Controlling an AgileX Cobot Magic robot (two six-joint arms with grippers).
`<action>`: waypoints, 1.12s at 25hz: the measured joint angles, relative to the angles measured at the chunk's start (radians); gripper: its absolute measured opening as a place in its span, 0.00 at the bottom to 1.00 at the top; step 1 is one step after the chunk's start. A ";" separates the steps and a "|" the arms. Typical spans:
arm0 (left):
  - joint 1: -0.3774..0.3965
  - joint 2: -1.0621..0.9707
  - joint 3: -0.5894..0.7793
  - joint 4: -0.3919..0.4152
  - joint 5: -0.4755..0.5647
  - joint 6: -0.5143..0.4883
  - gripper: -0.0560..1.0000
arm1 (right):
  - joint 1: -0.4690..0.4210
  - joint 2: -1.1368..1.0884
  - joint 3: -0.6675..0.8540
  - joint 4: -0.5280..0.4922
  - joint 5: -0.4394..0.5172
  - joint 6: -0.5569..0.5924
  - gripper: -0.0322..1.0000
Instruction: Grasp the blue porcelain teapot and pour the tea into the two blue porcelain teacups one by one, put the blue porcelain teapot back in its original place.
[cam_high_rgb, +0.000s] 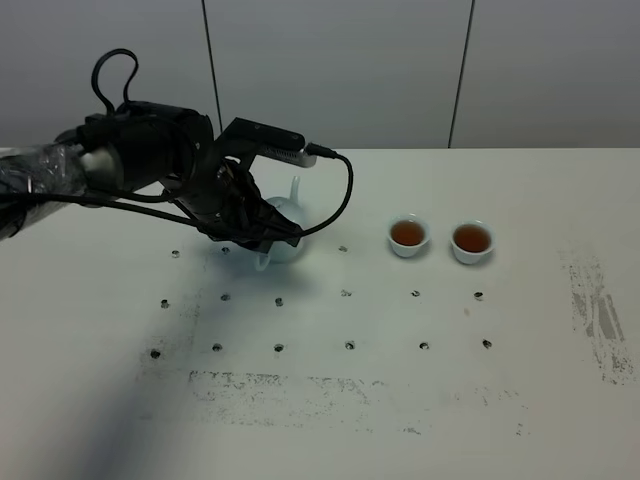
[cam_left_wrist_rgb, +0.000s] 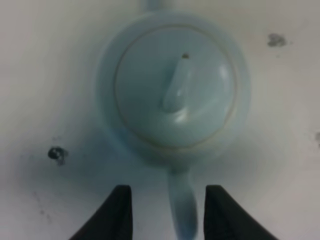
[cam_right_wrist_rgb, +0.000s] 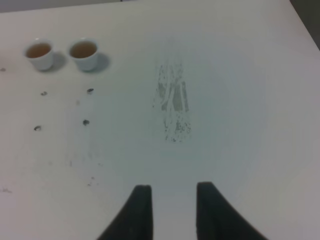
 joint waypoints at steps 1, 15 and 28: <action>0.000 -0.024 0.000 0.000 0.008 0.000 0.44 | 0.000 0.000 0.000 0.000 0.000 0.000 0.26; 0.025 -0.376 0.000 0.116 0.210 -0.001 0.44 | 0.000 0.000 0.000 0.000 0.000 0.000 0.26; 0.286 -0.809 0.600 0.004 0.063 -0.002 0.44 | 0.000 0.000 0.000 0.000 0.000 0.000 0.26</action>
